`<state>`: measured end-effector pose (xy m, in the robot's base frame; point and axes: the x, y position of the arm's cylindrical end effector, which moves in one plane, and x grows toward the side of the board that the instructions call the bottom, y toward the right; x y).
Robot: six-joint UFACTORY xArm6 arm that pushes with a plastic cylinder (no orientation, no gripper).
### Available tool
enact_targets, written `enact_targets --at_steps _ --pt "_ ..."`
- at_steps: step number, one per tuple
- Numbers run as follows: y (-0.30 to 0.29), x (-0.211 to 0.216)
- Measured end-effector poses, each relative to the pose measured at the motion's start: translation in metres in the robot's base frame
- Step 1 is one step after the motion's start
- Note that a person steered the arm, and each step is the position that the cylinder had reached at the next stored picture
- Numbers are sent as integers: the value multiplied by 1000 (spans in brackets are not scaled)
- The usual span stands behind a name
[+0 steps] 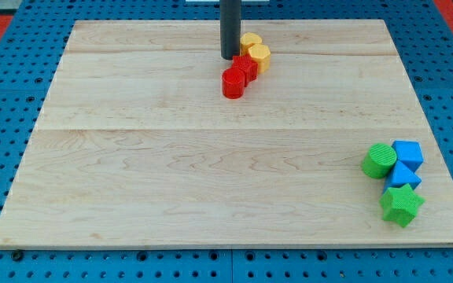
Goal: Move the yellow heart to the left side of the yellow hexagon
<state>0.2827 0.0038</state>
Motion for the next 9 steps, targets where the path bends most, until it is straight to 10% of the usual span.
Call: enact_targets --at_steps 2,4,9 --pt "-37 -1" --pt "-16 -88" --pt "37 -29"
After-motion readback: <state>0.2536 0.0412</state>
